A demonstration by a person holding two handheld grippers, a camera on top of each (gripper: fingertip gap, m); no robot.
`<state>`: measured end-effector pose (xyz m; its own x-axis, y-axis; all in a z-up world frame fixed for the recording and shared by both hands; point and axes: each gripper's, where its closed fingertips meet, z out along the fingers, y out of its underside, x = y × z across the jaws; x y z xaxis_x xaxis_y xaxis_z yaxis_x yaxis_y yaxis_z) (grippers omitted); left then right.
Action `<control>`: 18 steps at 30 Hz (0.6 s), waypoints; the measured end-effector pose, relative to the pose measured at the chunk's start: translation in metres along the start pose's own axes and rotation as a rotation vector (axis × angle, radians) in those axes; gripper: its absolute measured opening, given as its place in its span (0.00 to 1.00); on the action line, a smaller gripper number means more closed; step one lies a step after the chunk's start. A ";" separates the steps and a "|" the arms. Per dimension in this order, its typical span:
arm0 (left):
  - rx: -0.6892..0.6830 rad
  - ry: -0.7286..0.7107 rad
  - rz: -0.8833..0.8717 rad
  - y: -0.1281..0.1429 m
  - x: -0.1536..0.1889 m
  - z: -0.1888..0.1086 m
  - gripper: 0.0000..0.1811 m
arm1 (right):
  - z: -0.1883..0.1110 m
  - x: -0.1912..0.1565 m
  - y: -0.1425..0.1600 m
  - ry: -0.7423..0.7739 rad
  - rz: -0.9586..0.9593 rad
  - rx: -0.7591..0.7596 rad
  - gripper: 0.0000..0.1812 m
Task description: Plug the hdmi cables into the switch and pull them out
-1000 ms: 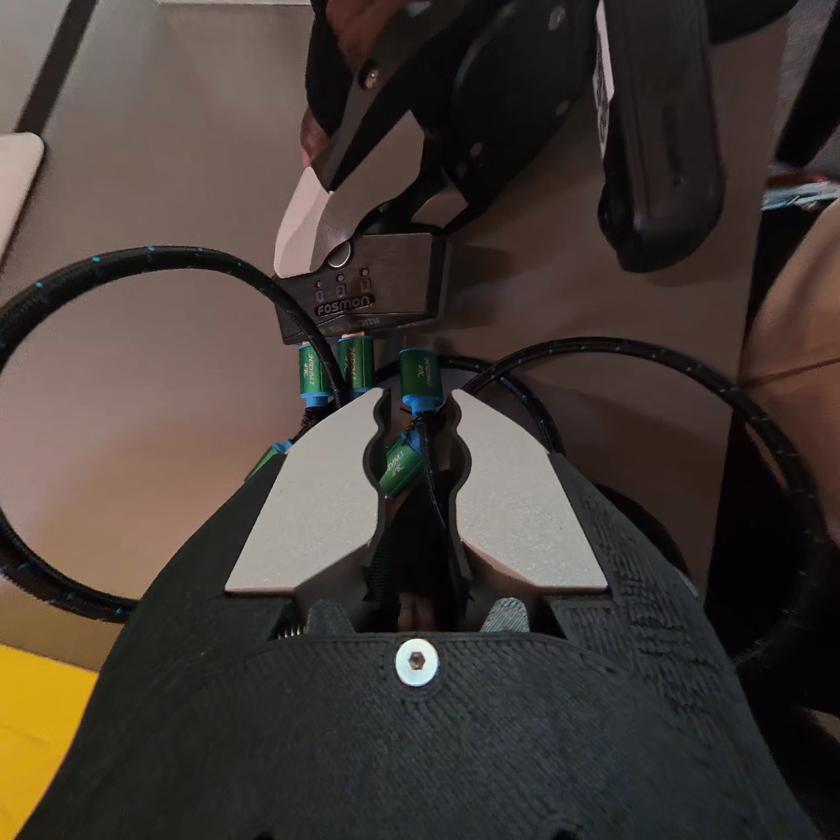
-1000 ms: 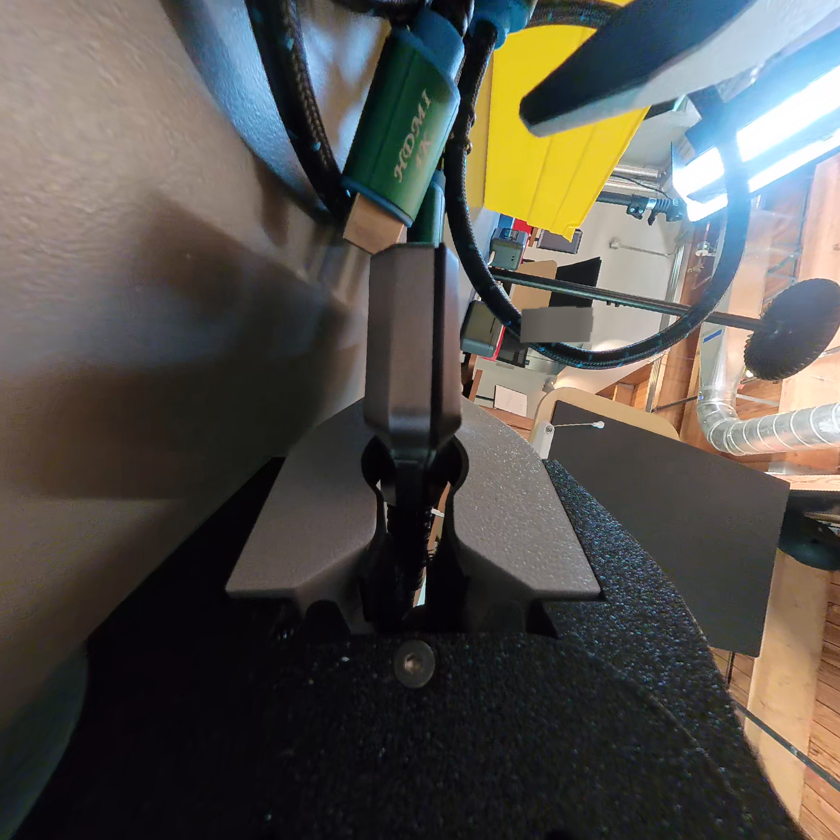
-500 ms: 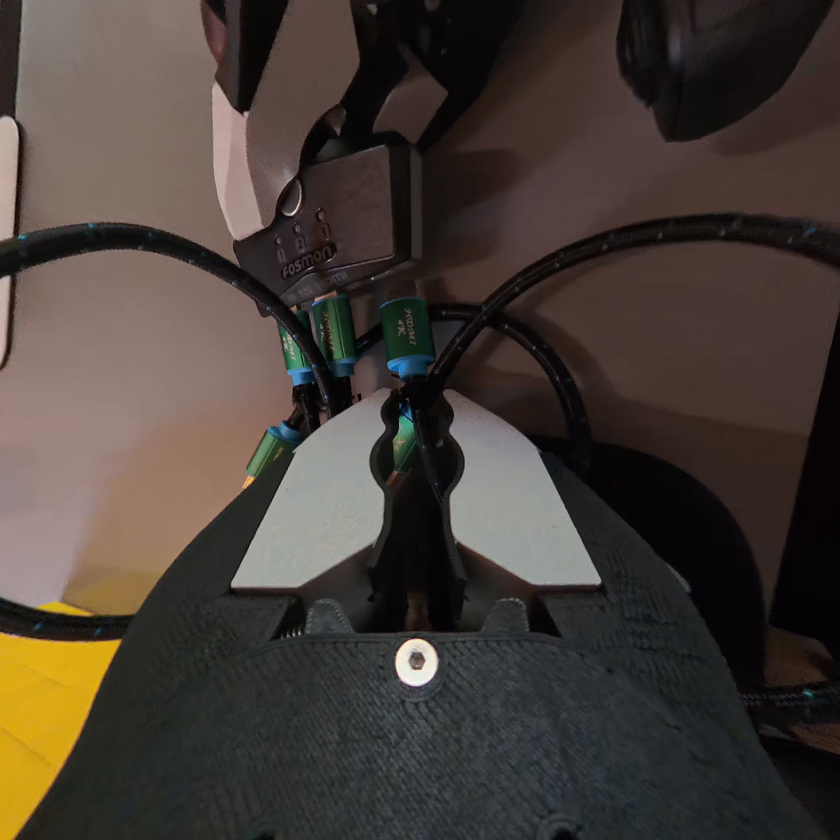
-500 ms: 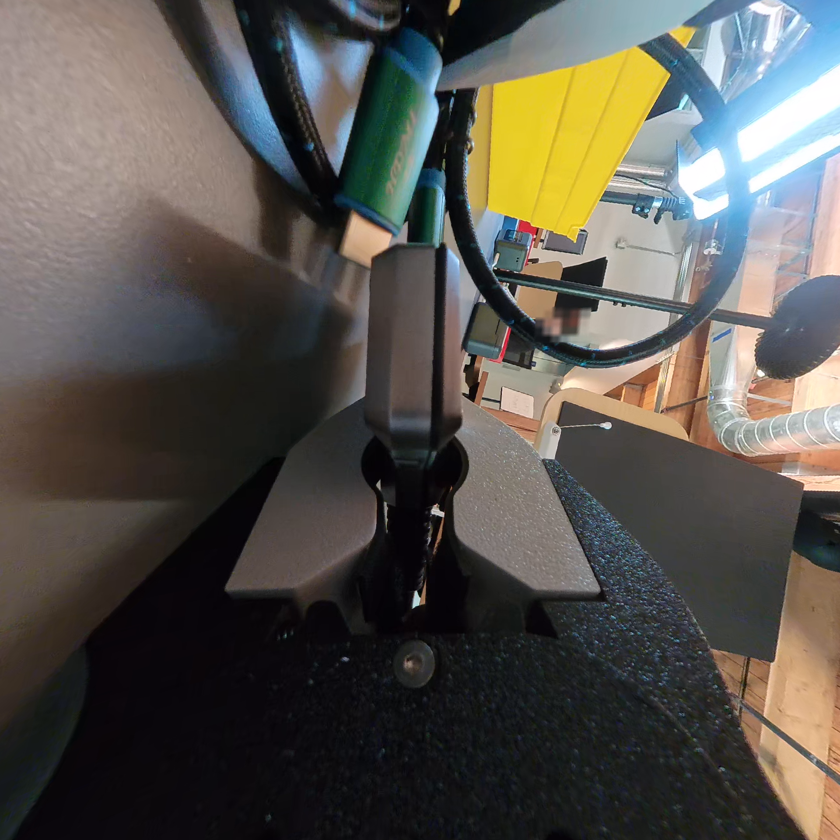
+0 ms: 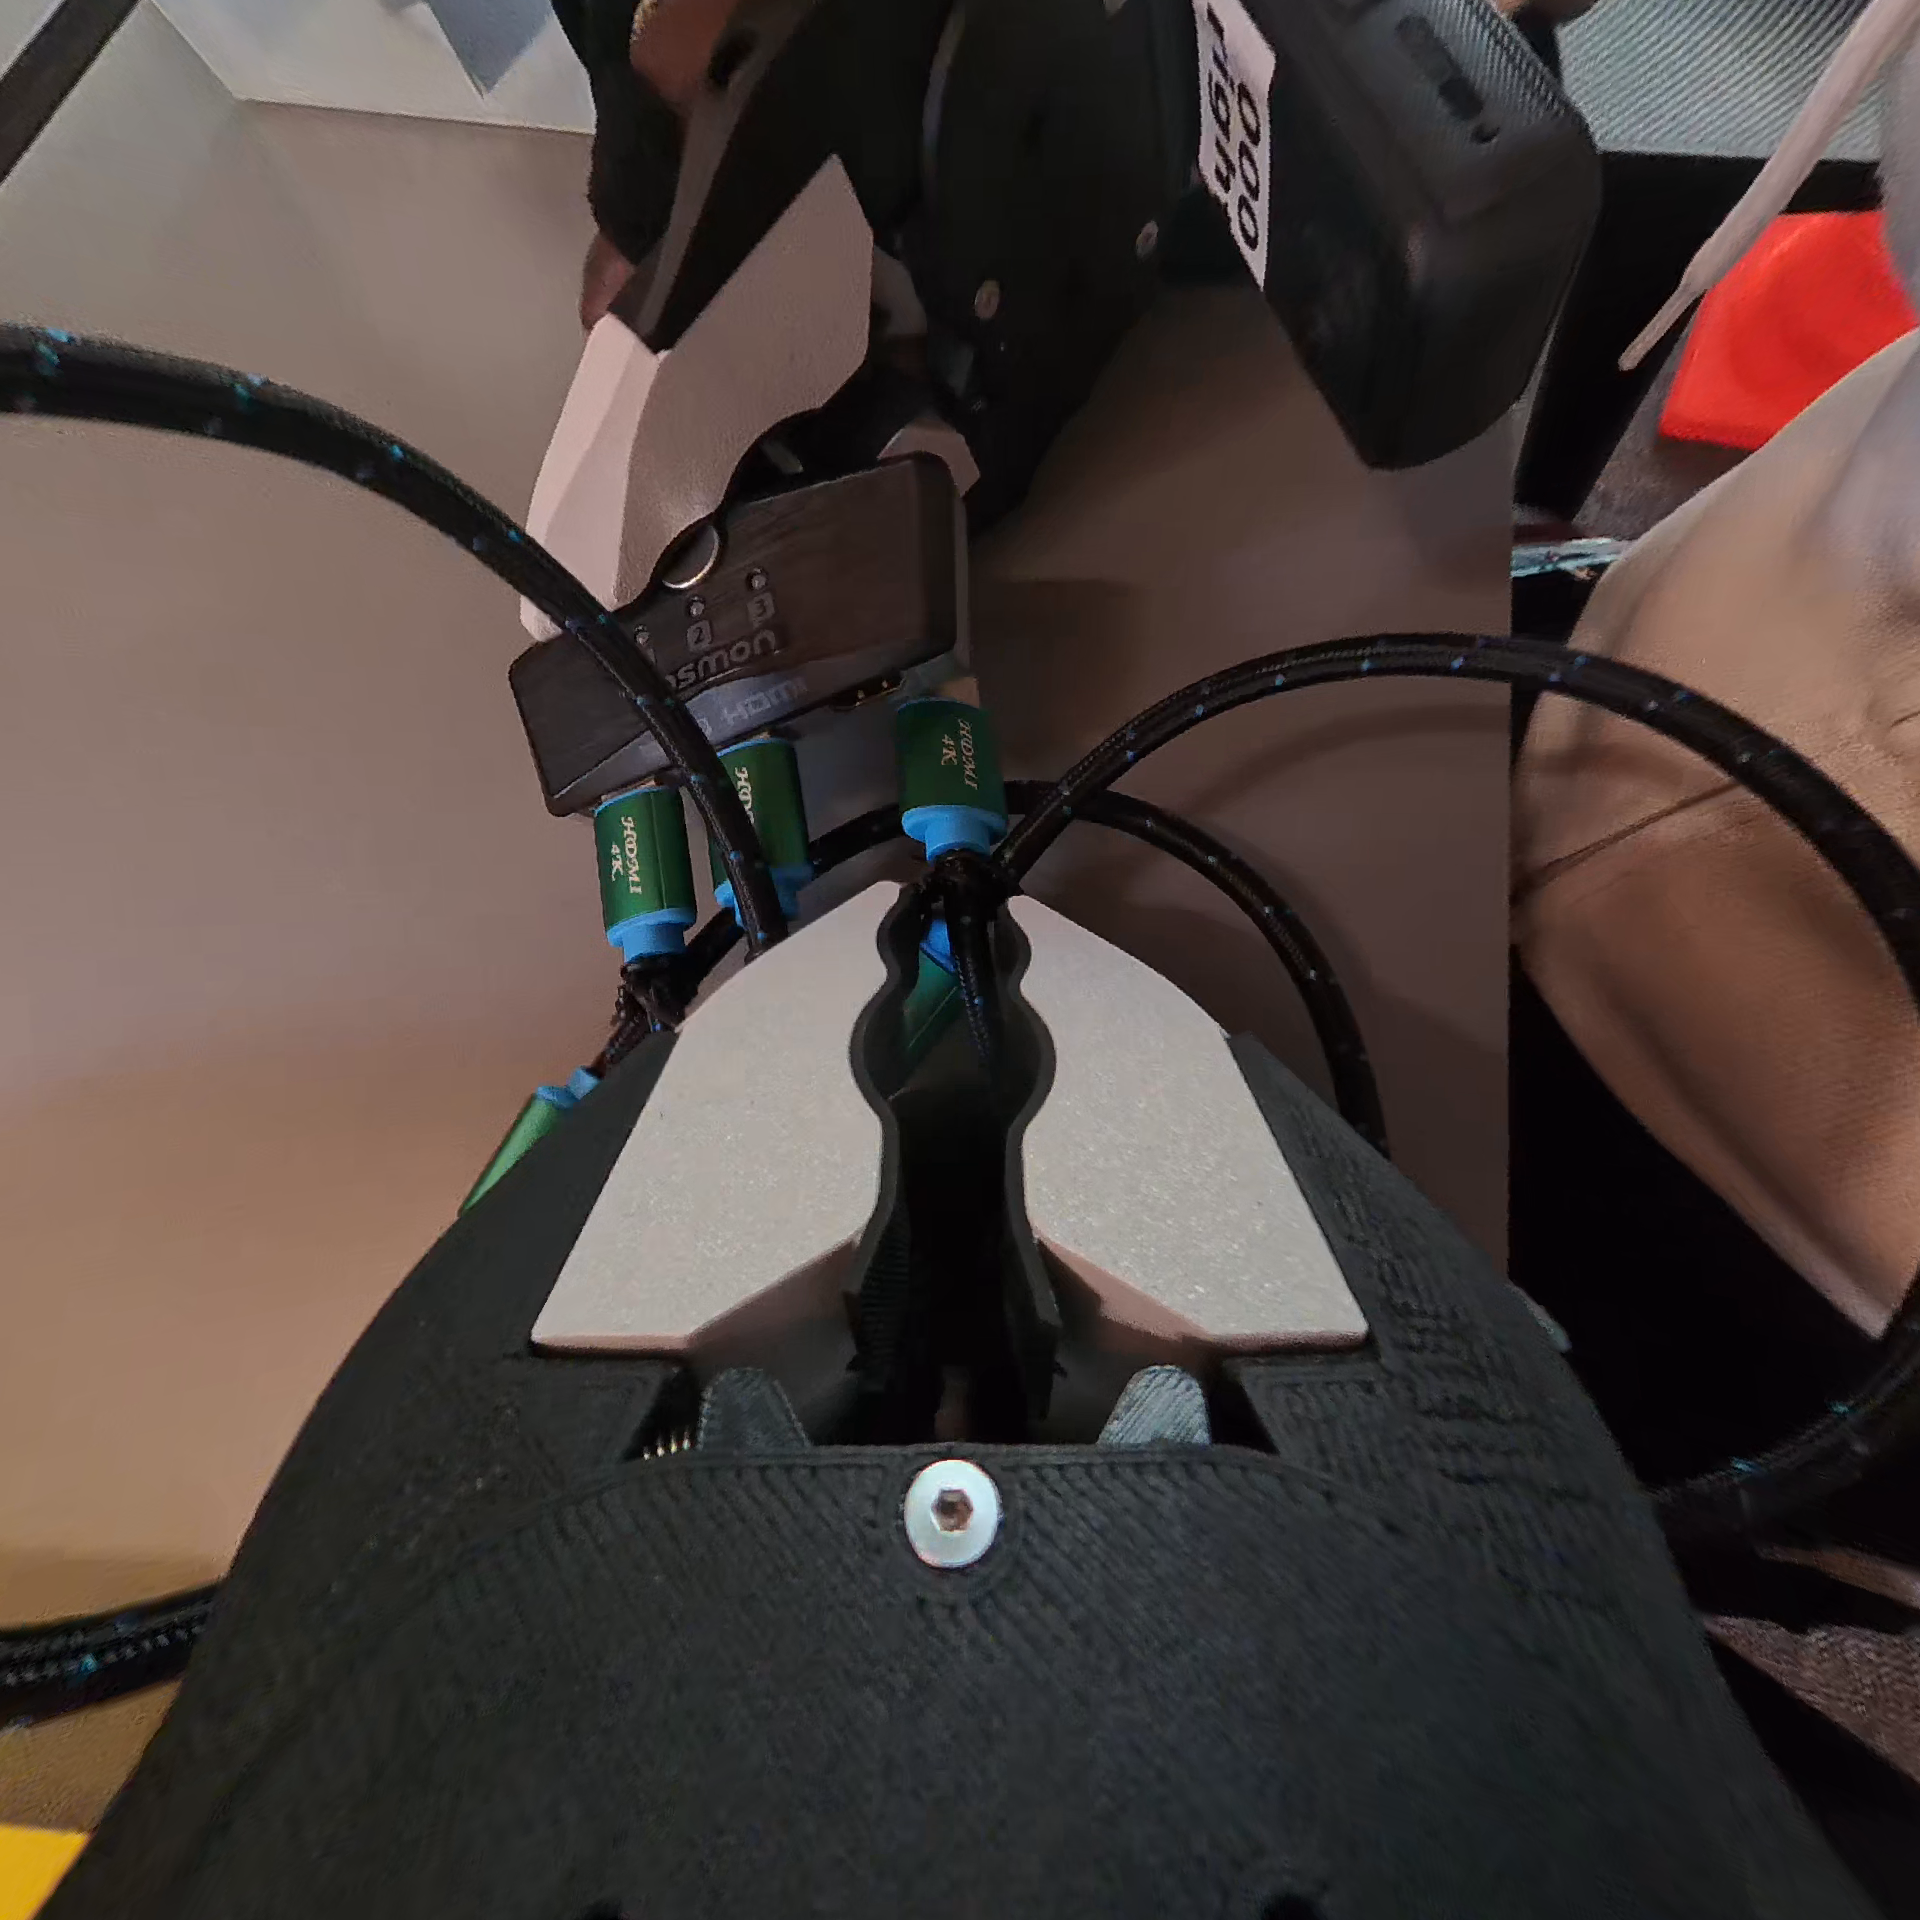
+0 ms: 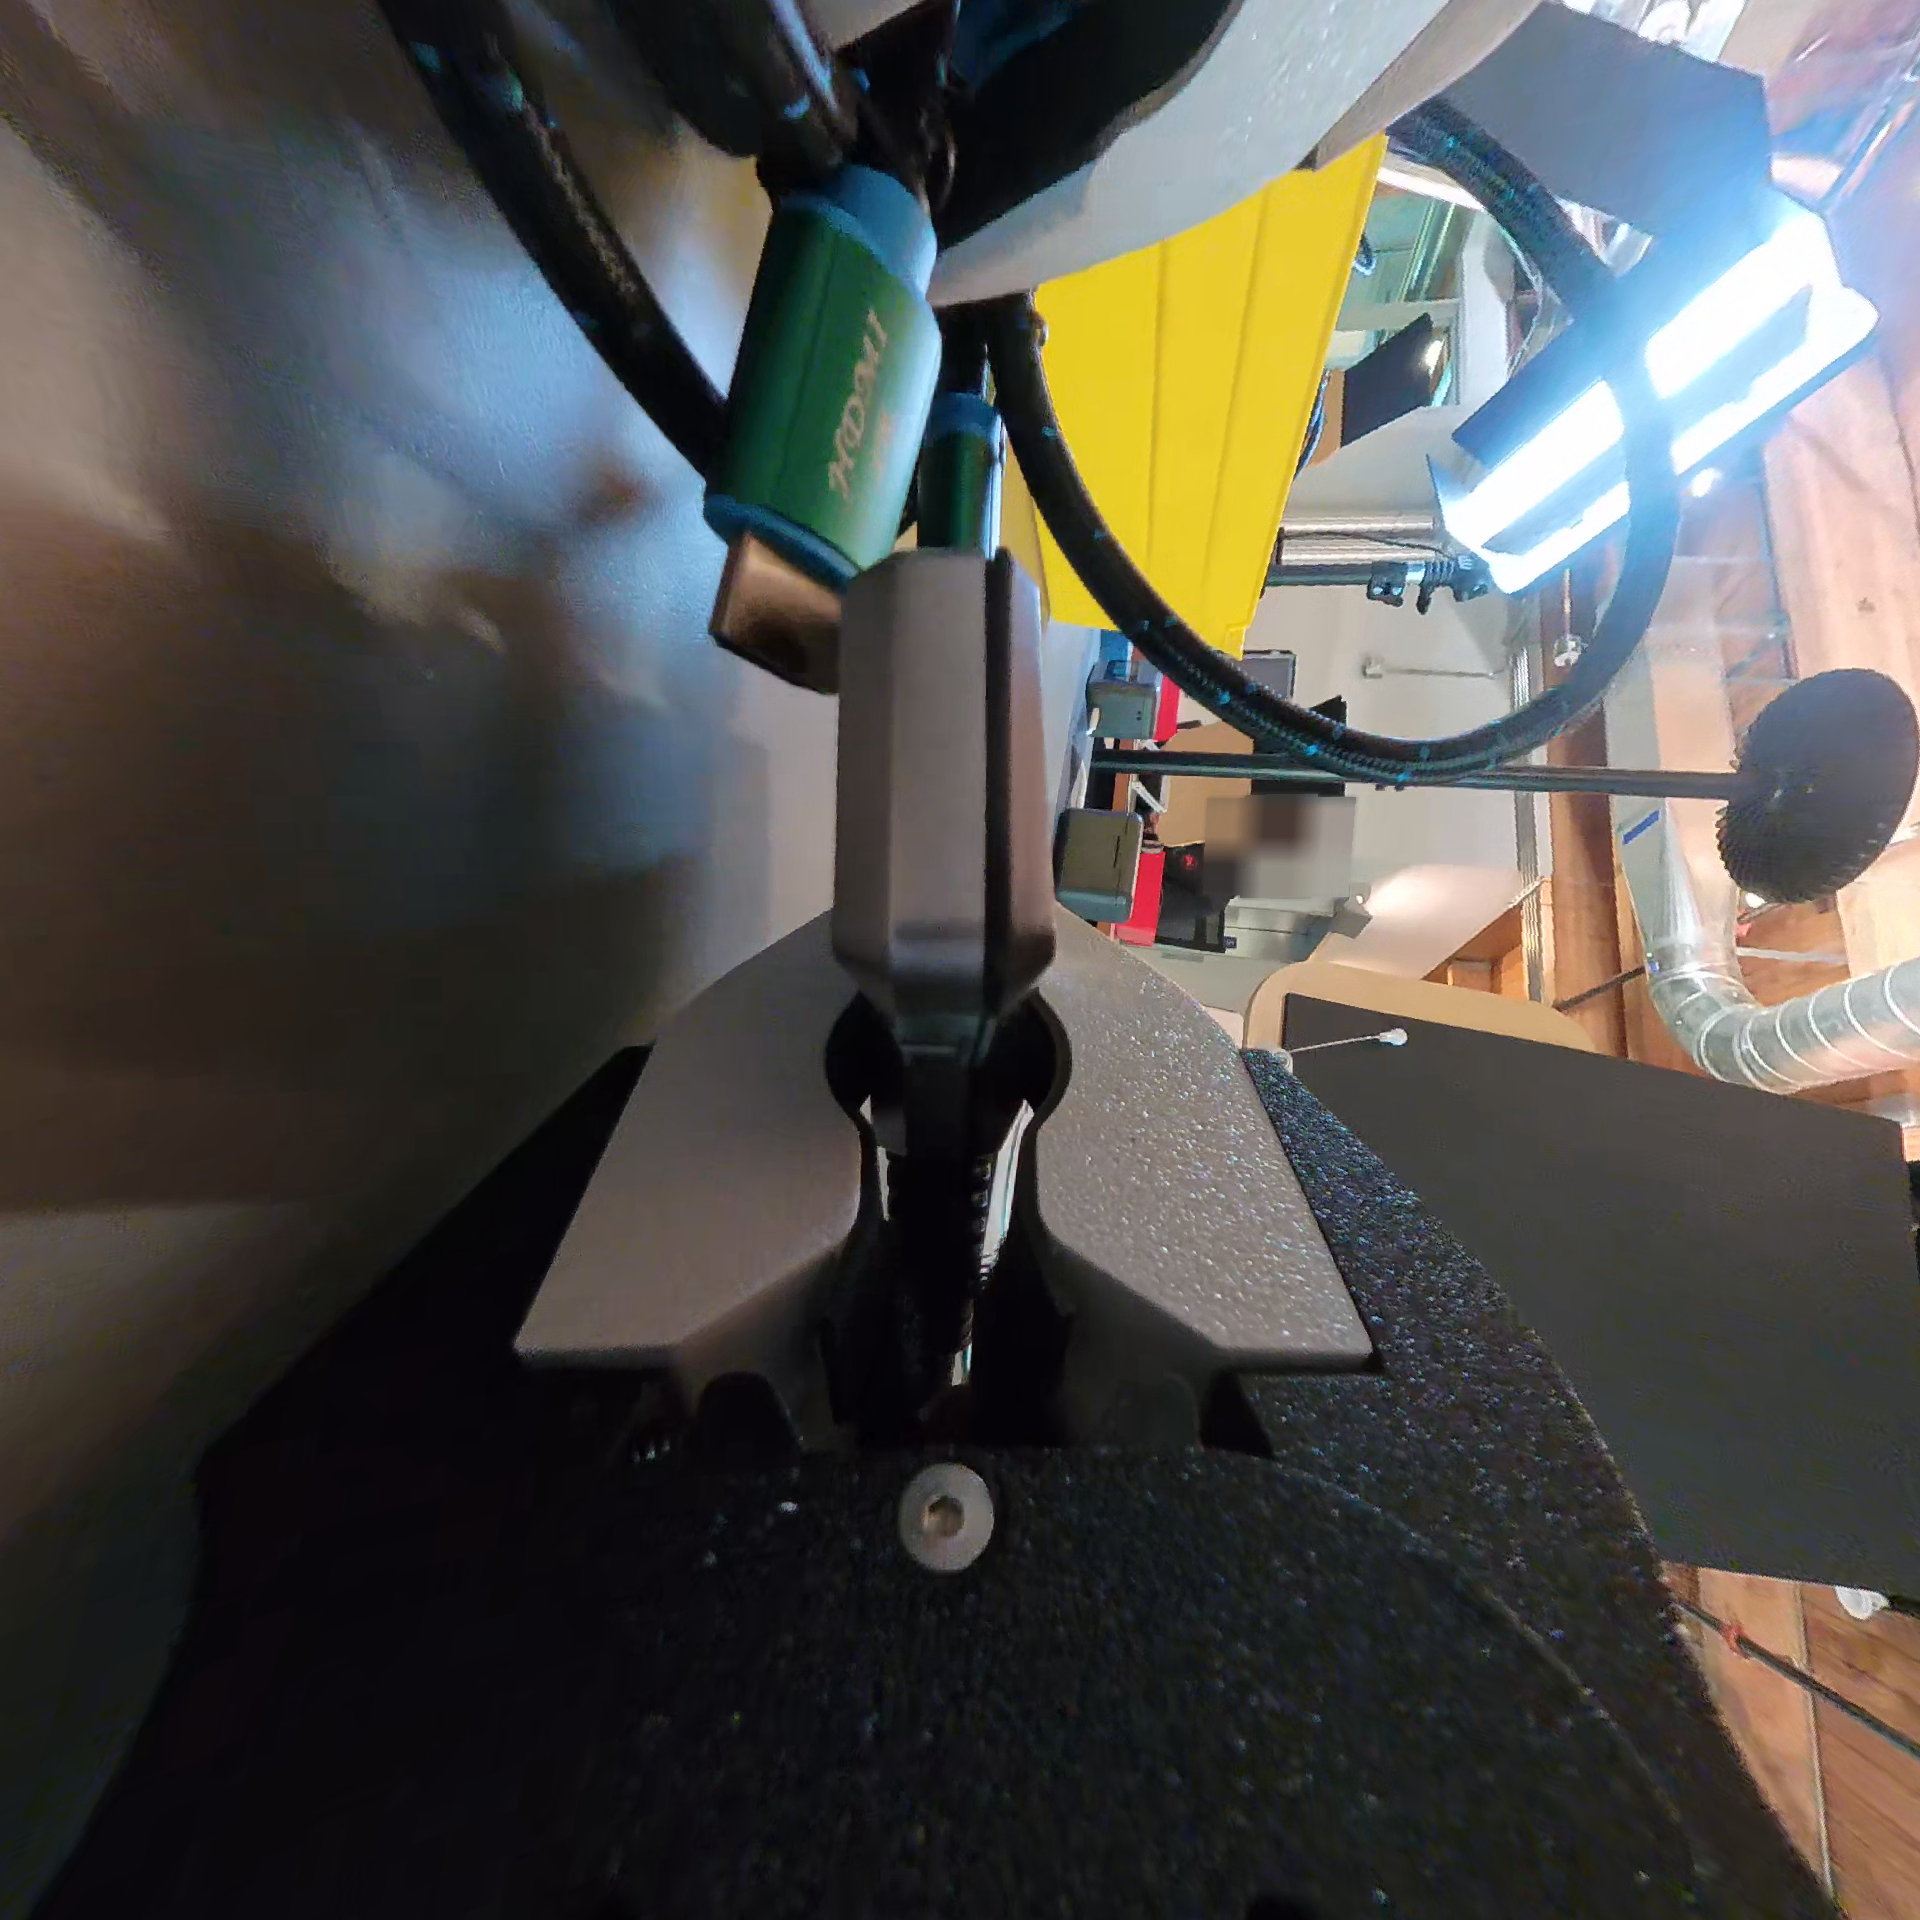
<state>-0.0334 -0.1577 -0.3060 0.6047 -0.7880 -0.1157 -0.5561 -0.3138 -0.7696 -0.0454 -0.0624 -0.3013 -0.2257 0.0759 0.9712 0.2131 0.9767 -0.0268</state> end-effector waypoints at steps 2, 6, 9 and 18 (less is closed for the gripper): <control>0.010 0.009 -0.045 0.000 0.000 -0.005 0.08 | 0.000 0.002 0.001 0.009 0.011 -0.003 0.13; 0.124 0.026 -0.207 -0.010 -0.005 -0.020 0.07 | -0.002 0.005 0.004 0.032 0.000 -0.015 0.12; 0.116 0.043 -0.269 -0.010 -0.002 -0.017 0.07 | -0.001 0.007 -0.001 0.042 -0.011 -0.008 0.12; -0.050 0.087 -0.359 -0.006 0.003 -0.006 0.07 | -0.007 0.014 0.010 0.093 -0.116 -0.050 0.13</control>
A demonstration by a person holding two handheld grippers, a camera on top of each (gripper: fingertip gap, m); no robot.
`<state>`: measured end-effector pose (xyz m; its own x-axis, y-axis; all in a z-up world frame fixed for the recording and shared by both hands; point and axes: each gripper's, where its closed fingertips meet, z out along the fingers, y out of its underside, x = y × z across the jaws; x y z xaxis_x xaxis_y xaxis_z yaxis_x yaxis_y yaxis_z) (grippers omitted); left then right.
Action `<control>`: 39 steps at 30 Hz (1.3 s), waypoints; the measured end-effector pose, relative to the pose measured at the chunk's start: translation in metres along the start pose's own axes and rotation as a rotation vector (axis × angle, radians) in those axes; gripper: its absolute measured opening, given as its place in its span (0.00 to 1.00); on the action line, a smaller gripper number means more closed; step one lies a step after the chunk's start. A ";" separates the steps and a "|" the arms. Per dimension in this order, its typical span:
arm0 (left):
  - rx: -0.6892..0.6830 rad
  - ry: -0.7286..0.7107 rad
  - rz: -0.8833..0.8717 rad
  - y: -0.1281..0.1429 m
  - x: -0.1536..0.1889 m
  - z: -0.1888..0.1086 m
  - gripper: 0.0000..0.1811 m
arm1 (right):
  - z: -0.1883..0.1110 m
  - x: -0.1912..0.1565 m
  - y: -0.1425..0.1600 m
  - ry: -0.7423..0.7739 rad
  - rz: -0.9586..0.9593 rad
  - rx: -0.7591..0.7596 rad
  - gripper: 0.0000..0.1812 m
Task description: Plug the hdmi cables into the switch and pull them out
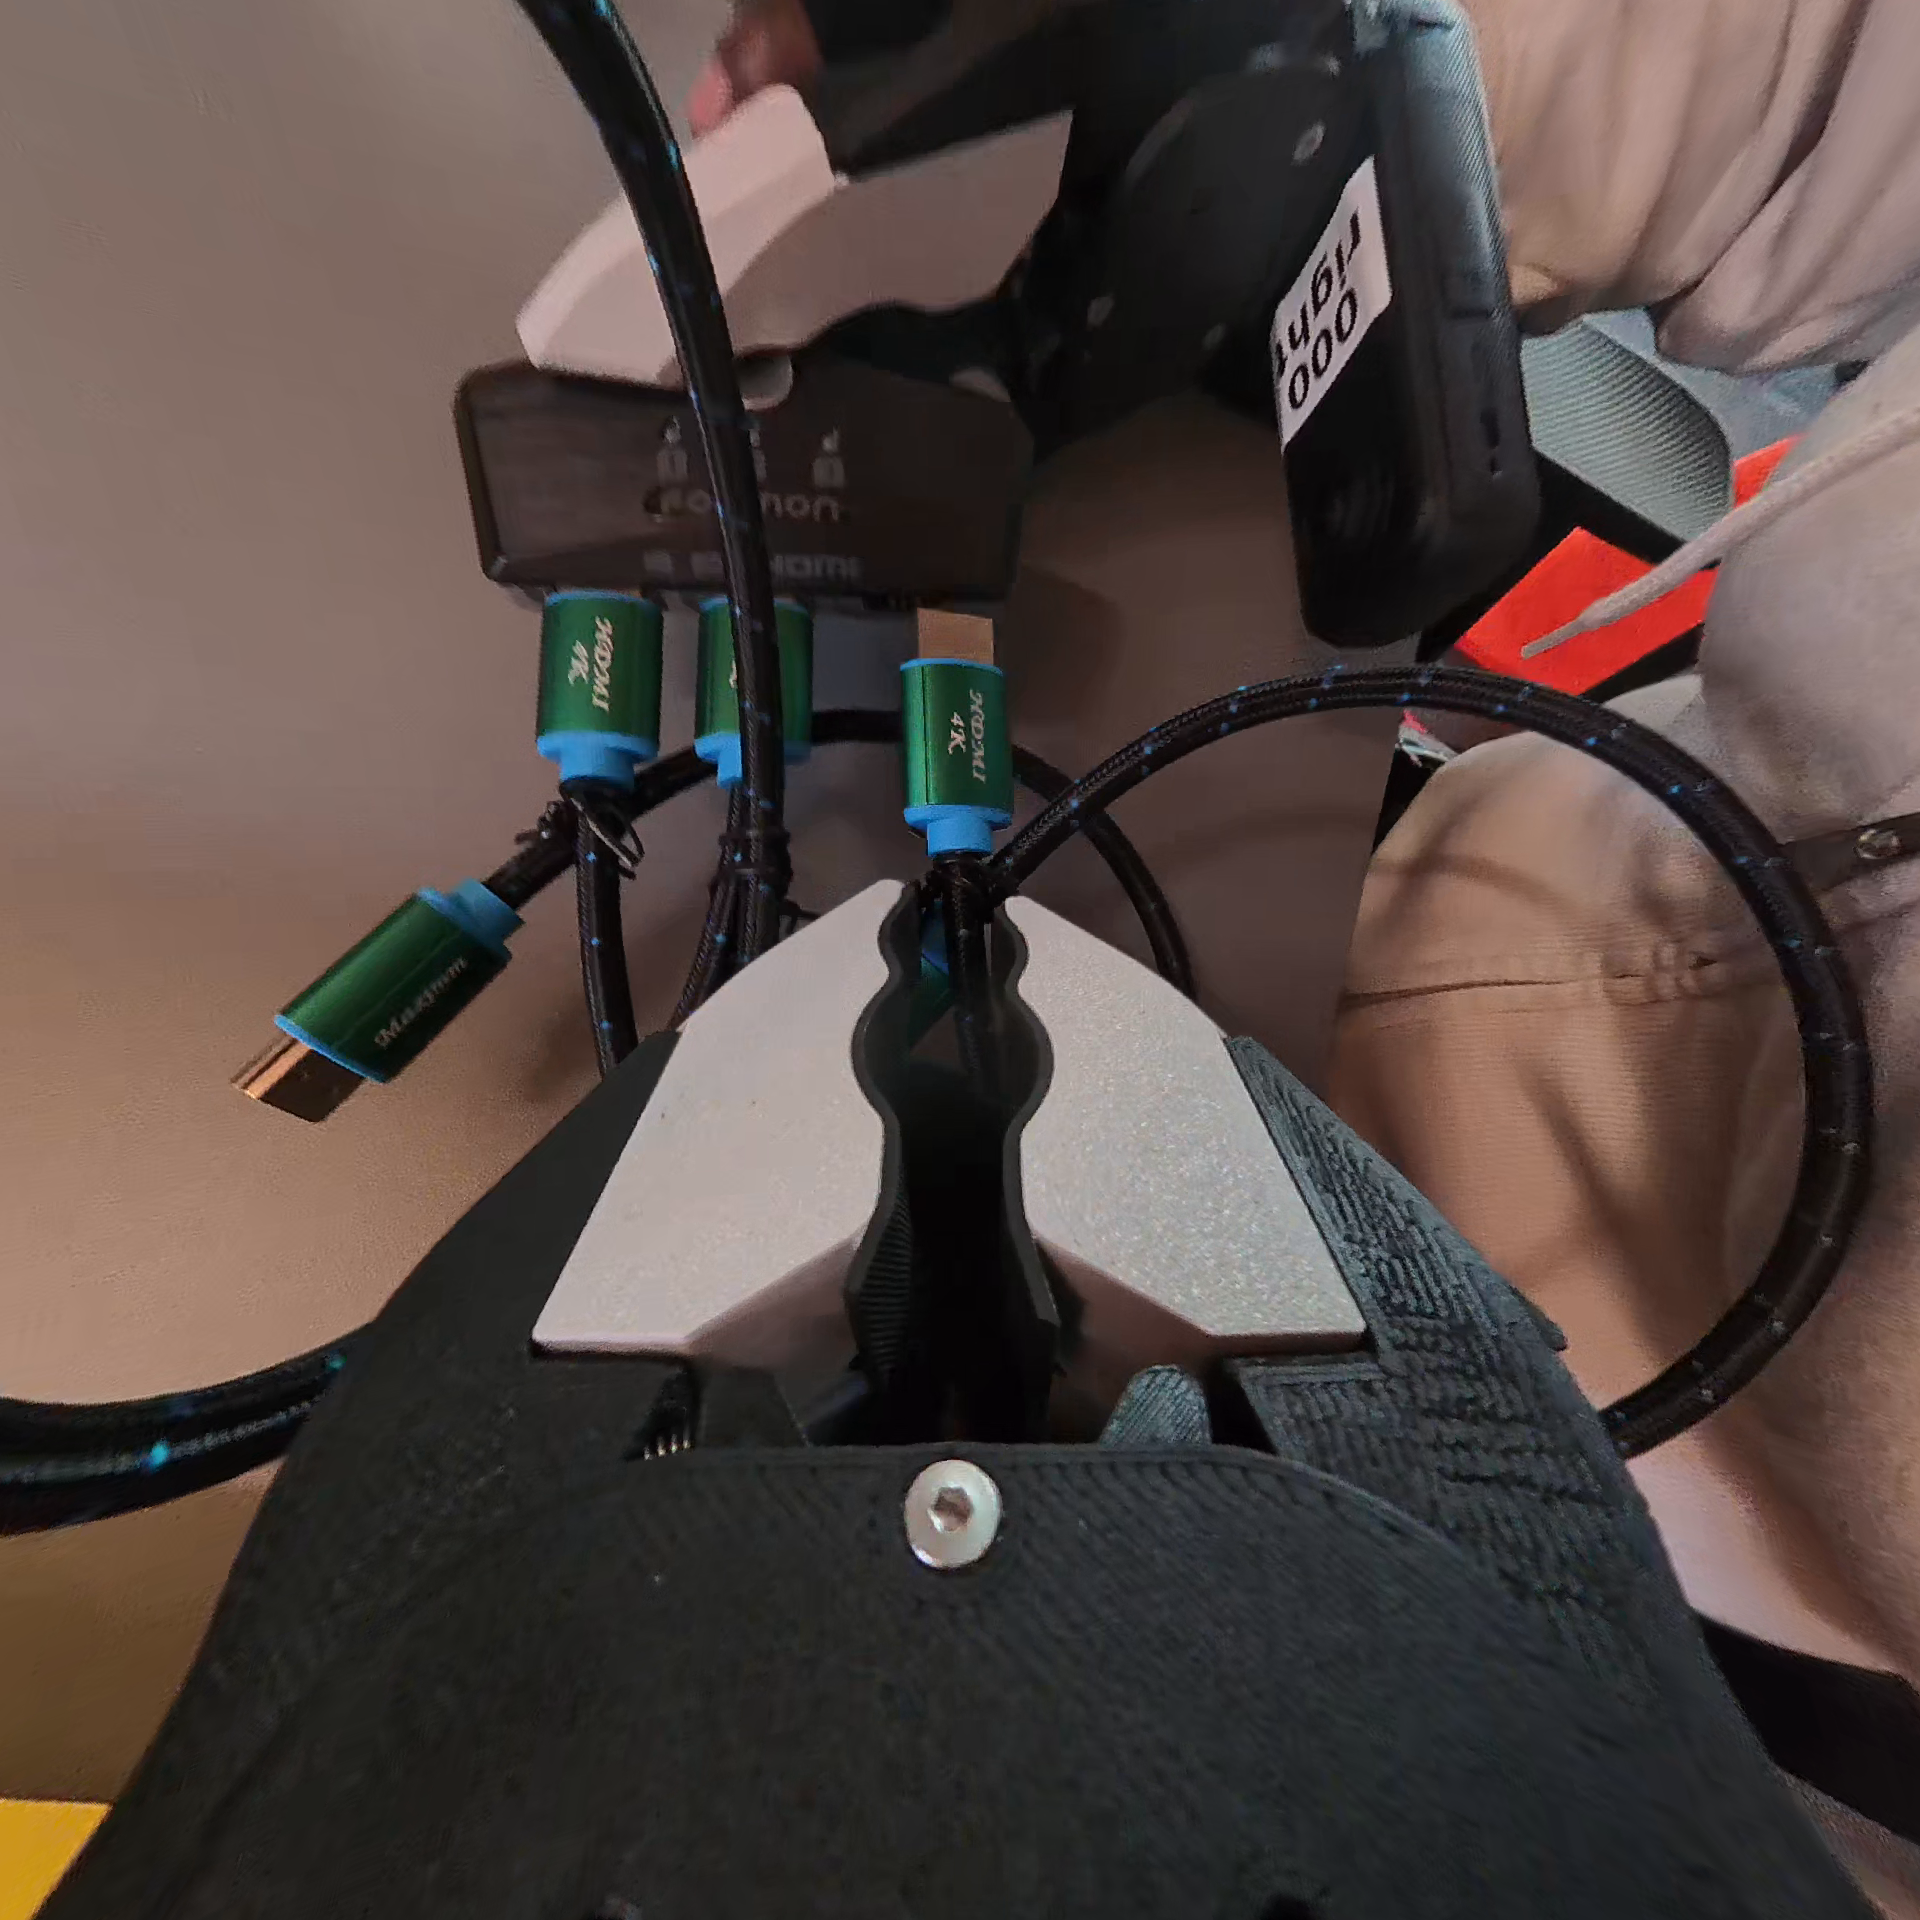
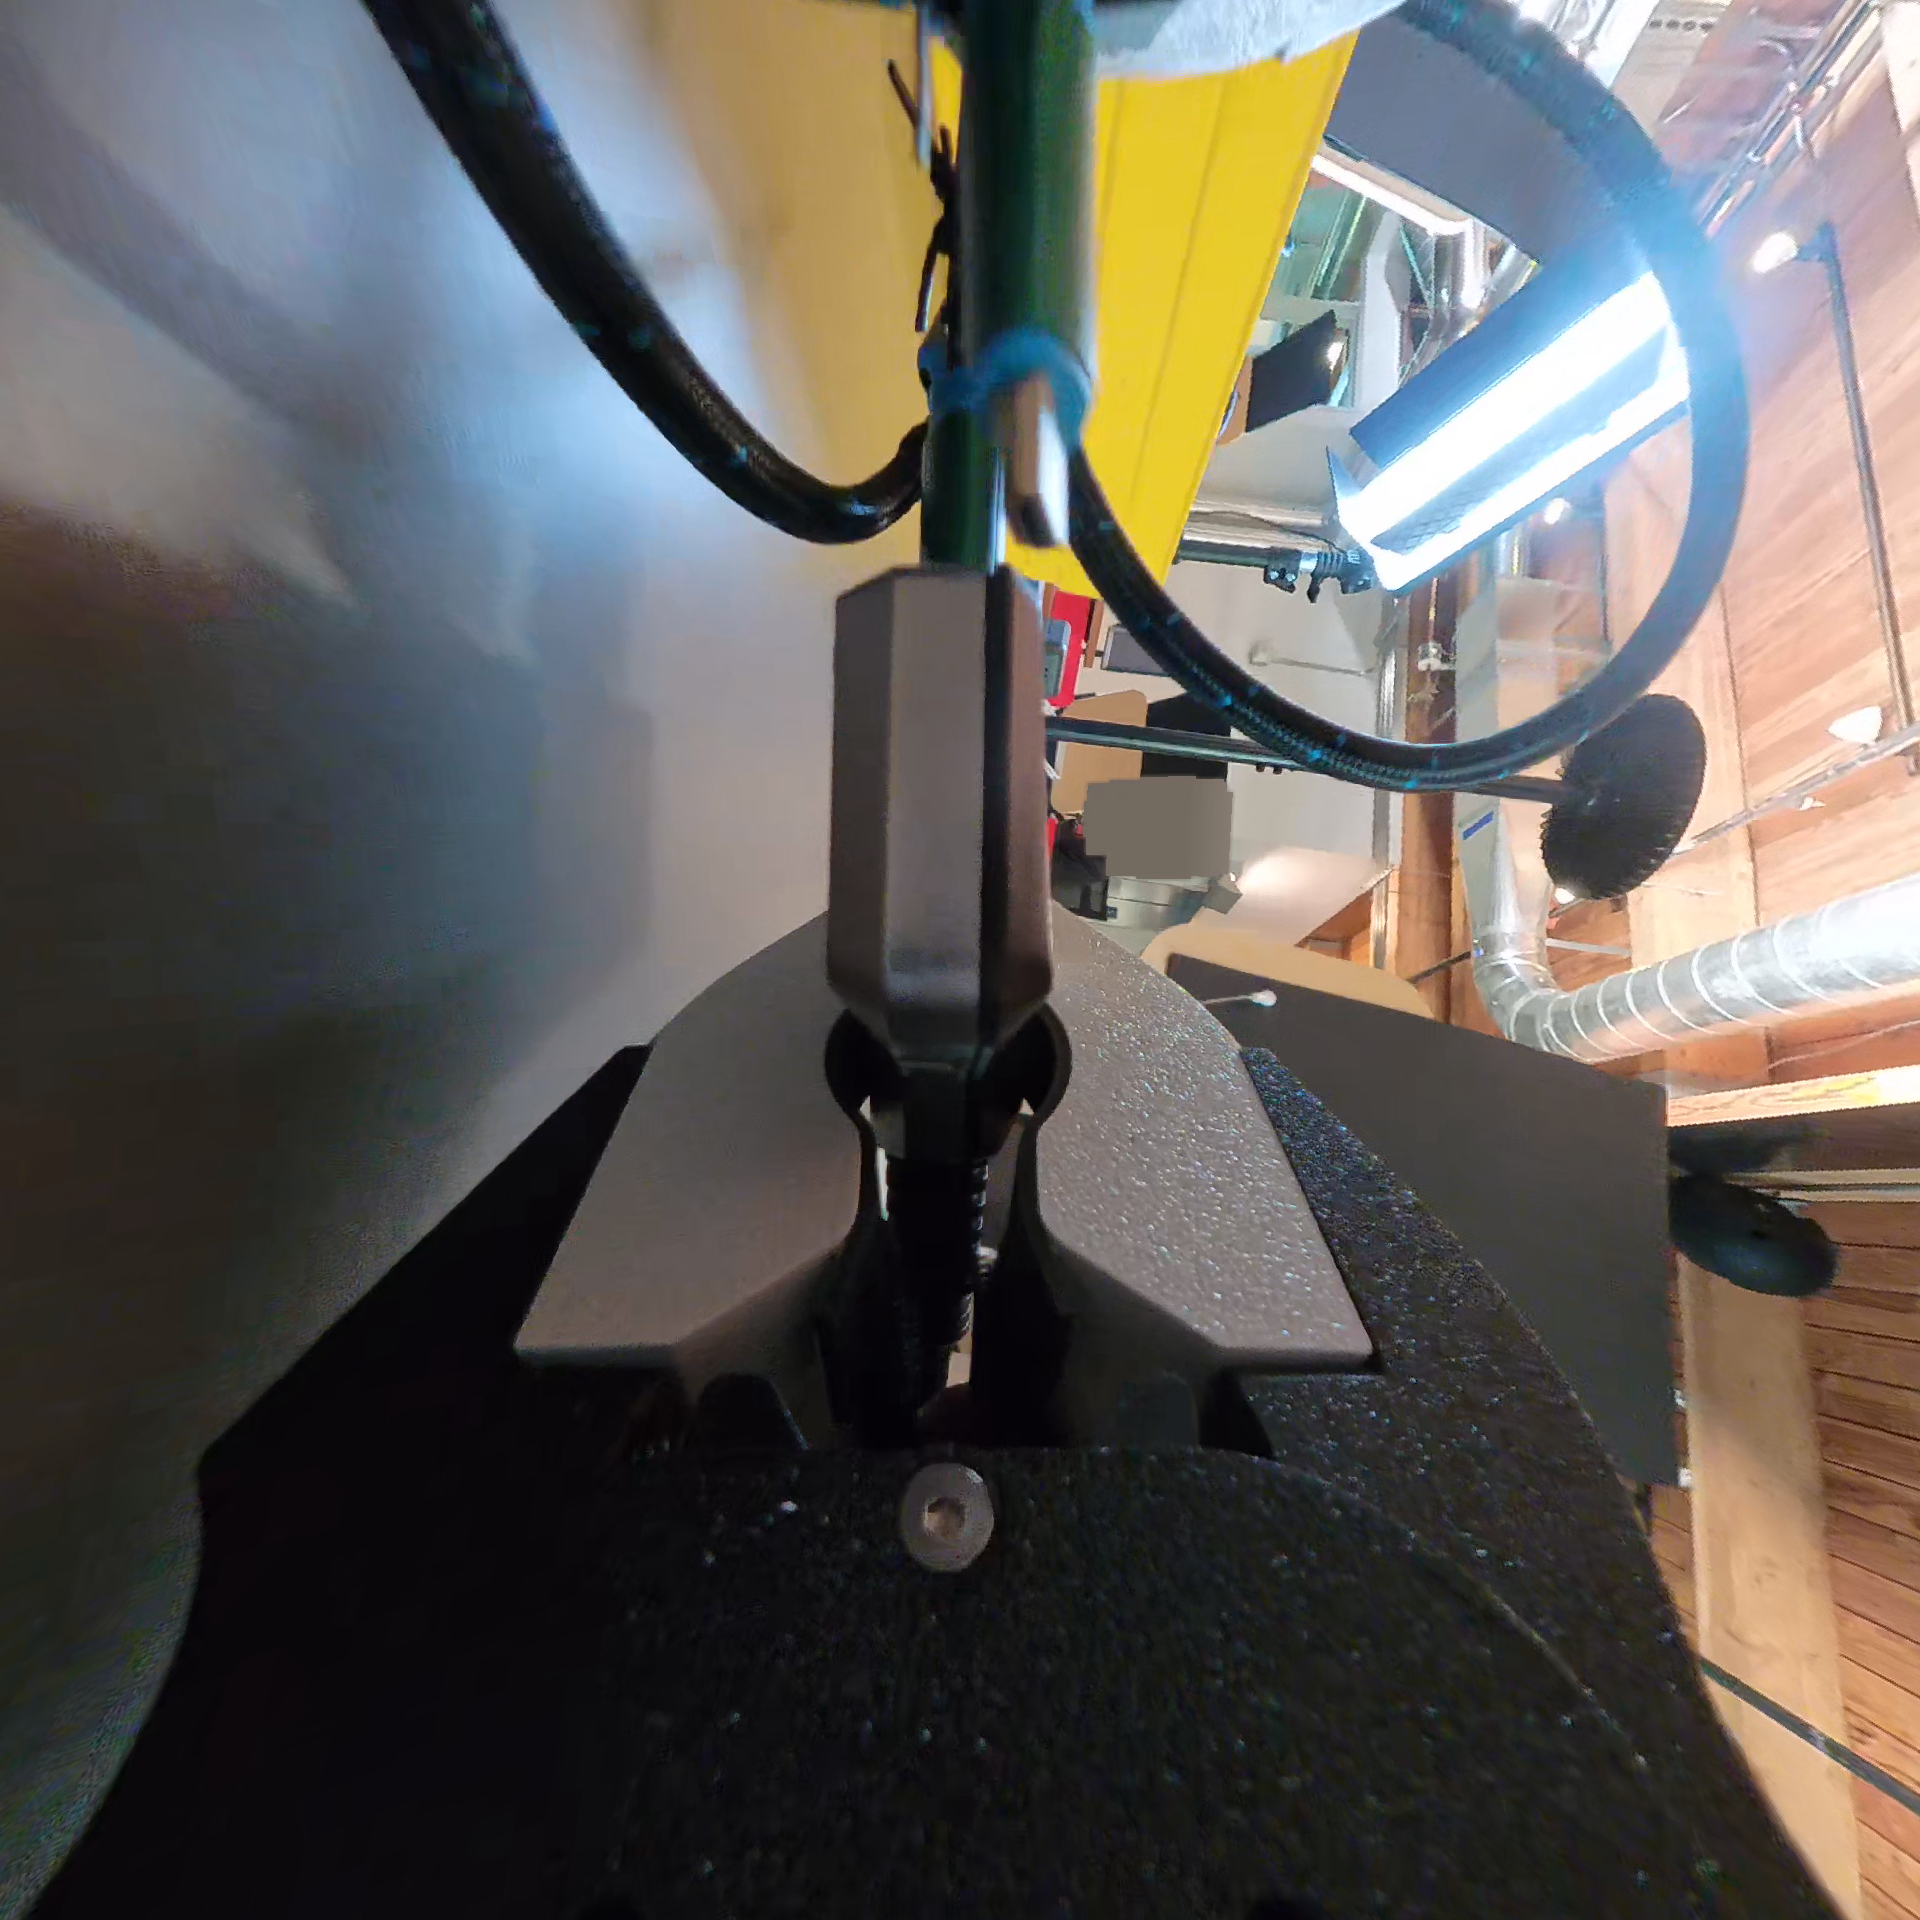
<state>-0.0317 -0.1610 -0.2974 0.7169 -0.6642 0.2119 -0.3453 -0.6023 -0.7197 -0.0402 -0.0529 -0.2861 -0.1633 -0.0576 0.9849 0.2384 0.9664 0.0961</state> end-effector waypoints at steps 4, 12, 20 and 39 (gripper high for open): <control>-0.035 0.011 -0.042 -0.001 -0.001 0.009 0.07 | -0.002 0.002 -0.001 0.009 -0.019 0.010 0.13; 0.094 0.054 -0.046 -0.003 0.001 0.007 0.07 | -0.003 0.000 -0.003 0.004 -0.023 0.031 0.13; 0.166 0.052 -0.066 -0.006 -0.003 0.002 0.07 | -0.004 -0.004 -0.003 -0.017 0.003 0.067 0.13; 0.092 0.017 -0.193 -0.002 -0.004 0.006 0.07 | -0.002 -0.007 -0.004 -0.033 0.019 0.049 0.12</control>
